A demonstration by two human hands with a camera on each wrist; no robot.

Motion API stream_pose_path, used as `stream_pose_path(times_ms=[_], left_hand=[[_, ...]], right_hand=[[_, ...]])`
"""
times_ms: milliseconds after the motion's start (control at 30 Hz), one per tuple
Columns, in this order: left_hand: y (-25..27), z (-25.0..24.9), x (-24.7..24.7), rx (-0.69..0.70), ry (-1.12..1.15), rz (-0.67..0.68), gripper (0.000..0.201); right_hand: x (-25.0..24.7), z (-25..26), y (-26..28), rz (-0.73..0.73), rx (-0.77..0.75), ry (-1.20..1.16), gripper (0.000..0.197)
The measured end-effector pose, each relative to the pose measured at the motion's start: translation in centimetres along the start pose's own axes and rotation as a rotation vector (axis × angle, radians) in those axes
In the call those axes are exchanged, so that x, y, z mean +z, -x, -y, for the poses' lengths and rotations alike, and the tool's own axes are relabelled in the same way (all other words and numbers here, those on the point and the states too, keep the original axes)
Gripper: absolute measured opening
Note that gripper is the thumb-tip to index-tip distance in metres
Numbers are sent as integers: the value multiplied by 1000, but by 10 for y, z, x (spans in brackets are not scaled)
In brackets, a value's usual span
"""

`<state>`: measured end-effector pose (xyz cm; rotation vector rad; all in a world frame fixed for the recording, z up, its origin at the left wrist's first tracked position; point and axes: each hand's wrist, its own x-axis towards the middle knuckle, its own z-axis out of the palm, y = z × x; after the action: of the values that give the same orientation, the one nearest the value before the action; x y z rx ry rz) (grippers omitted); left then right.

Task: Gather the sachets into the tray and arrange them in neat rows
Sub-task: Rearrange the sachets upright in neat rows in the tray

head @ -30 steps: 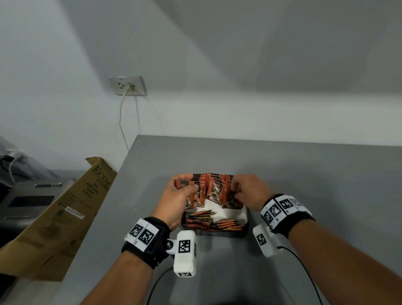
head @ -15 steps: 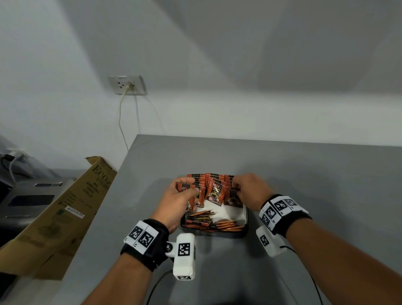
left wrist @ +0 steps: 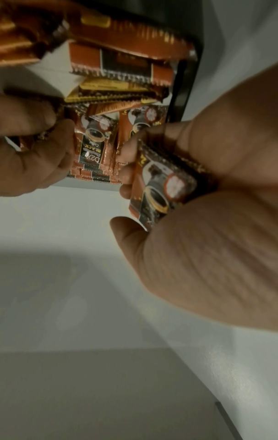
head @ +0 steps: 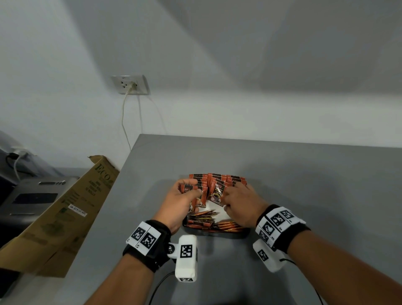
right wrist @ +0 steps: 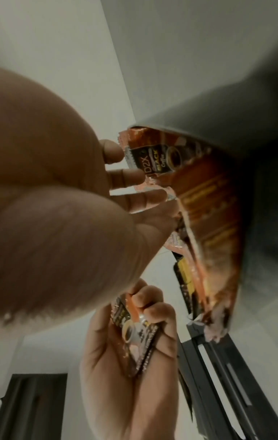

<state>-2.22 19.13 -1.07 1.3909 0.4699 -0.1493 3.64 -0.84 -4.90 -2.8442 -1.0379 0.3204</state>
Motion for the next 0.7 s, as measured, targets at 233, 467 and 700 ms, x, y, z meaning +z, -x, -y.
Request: stream_pose_path(times_ms=[233,467,700], left_hand=[[1,1,-2,4,-32,7,26],[1,1,-1,-3,-30,12,26],[0,3,-3,5,10,21,27]], right_hand=[[5,3,-5,40,7,104,36],[6,4,-6,28,7,108,38],[-1,-1,1,-77,21,-41,27]])
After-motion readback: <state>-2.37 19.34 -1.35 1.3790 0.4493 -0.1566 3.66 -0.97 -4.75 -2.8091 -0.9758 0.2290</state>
